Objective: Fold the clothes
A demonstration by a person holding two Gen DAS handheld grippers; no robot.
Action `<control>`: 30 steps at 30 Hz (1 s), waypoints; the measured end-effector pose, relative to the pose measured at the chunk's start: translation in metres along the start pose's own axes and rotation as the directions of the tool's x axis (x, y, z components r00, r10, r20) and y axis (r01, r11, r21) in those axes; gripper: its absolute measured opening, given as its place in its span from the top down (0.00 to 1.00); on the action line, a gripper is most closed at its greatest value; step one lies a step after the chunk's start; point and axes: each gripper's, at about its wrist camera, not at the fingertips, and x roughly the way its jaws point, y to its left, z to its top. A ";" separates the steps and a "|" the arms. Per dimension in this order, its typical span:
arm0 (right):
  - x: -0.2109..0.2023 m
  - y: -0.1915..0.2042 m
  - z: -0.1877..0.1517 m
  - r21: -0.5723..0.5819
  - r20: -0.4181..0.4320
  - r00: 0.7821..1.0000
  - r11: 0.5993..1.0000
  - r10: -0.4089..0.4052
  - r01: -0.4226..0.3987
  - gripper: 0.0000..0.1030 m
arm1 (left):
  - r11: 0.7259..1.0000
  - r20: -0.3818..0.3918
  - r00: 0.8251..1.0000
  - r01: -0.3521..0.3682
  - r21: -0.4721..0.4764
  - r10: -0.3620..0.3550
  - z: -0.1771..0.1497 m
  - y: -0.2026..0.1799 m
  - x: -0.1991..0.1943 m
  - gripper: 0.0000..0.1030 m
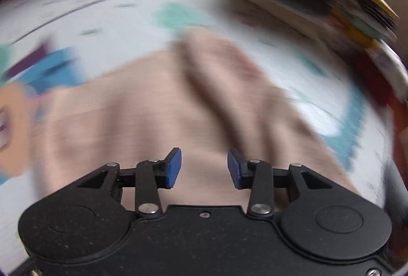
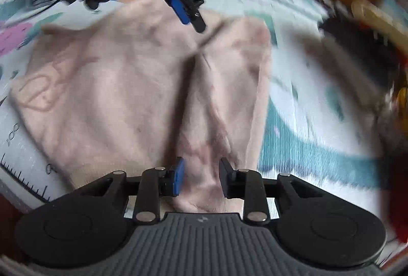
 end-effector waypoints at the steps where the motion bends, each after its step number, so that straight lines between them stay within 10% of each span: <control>1: -0.003 0.013 0.003 -0.049 0.017 1.000 0.999 0.025 -0.025 0.68 | 0.998 0.010 0.999 -0.034 -0.059 0.035 -0.002 0.019 -0.006 0.62; 10: -0.016 0.151 0.041 -0.455 0.073 0.964 0.869 0.257 -0.197 0.54 | 0.931 0.014 0.972 -0.222 -0.291 0.236 -0.025 0.115 -0.033 0.60; 20: 0.017 0.239 0.058 -0.608 0.068 0.972 0.782 0.226 -0.139 0.33 | 0.936 0.000 0.981 -0.186 -0.298 0.194 -0.030 0.120 -0.020 0.54; 25: 0.036 0.239 0.065 -0.592 0.036 0.971 0.789 0.234 -0.168 0.64 | 0.935 -0.010 0.984 -0.173 -0.310 0.179 -0.035 0.122 -0.019 0.53; 30: 0.041 0.217 0.078 -0.477 0.004 0.964 0.848 0.265 -0.231 0.68 | 0.935 -0.032 0.984 -0.174 -0.308 0.173 -0.035 0.122 -0.012 0.52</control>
